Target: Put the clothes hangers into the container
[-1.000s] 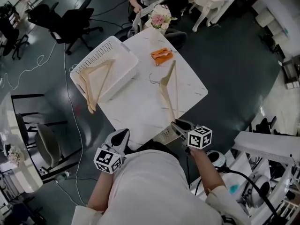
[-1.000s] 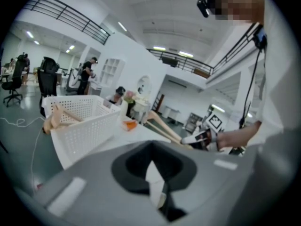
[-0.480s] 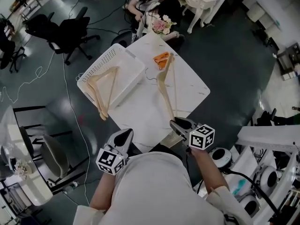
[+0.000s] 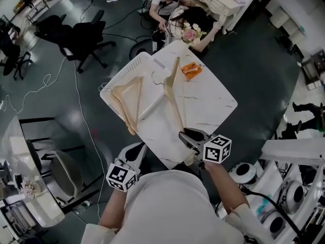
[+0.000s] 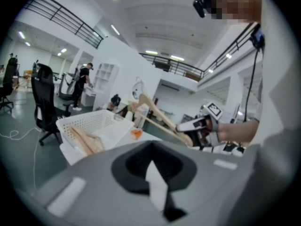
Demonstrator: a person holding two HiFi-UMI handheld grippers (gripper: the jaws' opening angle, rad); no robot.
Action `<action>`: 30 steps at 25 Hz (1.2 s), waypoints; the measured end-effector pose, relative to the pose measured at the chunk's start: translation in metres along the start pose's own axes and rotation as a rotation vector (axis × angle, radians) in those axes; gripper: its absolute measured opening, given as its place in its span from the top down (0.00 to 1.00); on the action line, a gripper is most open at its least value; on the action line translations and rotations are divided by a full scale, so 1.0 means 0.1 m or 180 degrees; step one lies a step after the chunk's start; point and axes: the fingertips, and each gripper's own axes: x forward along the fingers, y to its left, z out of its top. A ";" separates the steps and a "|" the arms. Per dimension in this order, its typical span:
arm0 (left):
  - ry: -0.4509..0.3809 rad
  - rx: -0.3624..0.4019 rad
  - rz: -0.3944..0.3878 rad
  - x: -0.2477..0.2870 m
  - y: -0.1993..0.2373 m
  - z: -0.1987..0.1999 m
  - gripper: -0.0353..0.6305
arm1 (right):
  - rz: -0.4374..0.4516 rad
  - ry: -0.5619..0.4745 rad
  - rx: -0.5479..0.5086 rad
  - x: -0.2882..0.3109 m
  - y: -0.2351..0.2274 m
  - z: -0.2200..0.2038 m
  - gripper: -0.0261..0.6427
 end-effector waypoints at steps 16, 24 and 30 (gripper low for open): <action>-0.0055 -0.0158 0.0013 -0.51 0.60 -0.14 0.94 | -0.0051 0.0784 0.0526 1.37 0.63 -0.24 0.82; -0.0102 -0.0157 -0.0002 -0.76 0.92 -0.14 0.94 | -0.0296 0.1148 0.0663 1.94 0.62 -0.25 0.82; -0.0128 -0.0184 0.0020 -0.92 1.14 -0.15 0.94 | -0.0490 0.1284 0.0753 2.21 0.49 -0.27 0.82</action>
